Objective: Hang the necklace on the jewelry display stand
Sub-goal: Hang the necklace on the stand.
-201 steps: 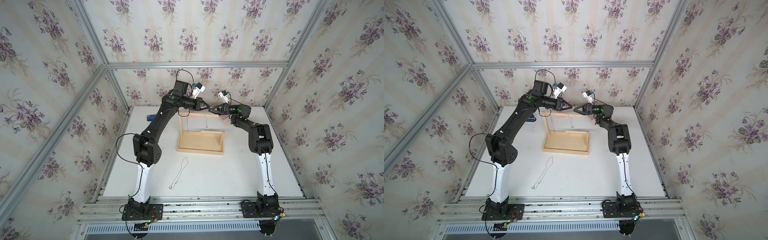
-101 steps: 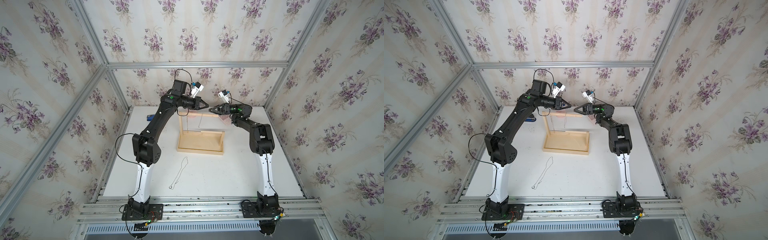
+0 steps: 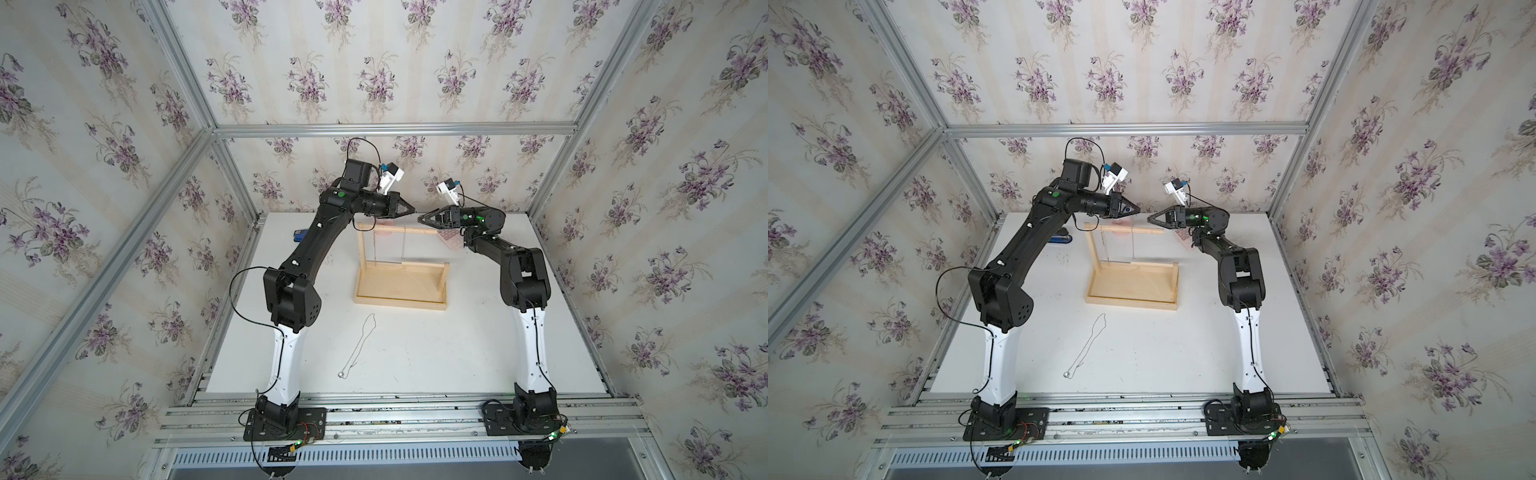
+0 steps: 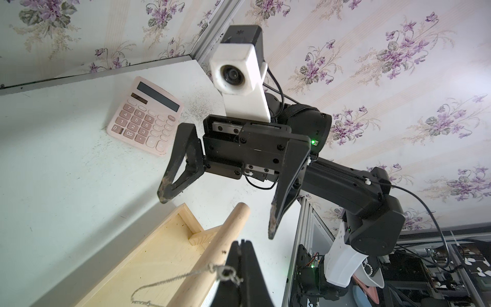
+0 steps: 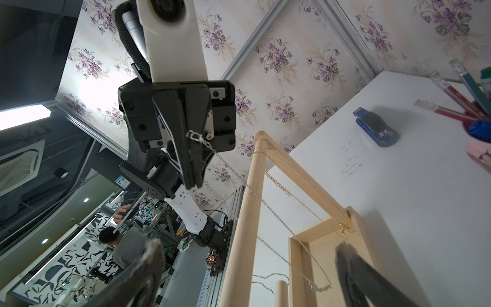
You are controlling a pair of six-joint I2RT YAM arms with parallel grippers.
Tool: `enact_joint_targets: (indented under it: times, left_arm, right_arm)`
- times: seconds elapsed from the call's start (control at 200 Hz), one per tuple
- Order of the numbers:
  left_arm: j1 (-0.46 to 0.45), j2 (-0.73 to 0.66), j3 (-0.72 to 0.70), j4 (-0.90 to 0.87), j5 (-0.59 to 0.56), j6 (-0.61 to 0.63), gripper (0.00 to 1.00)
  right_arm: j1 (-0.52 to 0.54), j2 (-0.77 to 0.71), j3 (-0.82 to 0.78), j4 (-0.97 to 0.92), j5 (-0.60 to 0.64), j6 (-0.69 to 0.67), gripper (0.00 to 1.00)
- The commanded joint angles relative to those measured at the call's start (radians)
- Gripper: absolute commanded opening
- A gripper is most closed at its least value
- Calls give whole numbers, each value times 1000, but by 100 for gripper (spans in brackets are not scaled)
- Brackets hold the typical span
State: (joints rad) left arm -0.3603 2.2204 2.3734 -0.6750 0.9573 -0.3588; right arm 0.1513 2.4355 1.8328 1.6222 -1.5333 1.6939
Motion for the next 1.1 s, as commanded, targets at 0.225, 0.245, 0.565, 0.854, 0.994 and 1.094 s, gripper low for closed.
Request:
enact_joint_targets:
  times: [0.225,0.245,0.565,0.854,0.994,1.094]
  left_arm:
    - [0,-14,-6,35,2,-12,0]
    - [0,-16,-6,28,0,-9,0]
    - [0,-46,-26,-26,-13,37,0]
    - [3,-82,-86,-109,-57,106,0]
    - [9,-108,-127,-113,-87,127,0]
    - [13,-107,-129,-126,-86,132,0]
  right_arm:
    - [-23,-14,22,205,-140,72,100]
    - [-24,-15,23,205,-141,72,100]
    - [-60,-1,30,203,-65,70,100]
    - [-83,-11,17,205,-36,77,100]
    - [-84,-41,-16,206,-26,56,100]
    - [-84,-63,-21,205,-29,59,100]
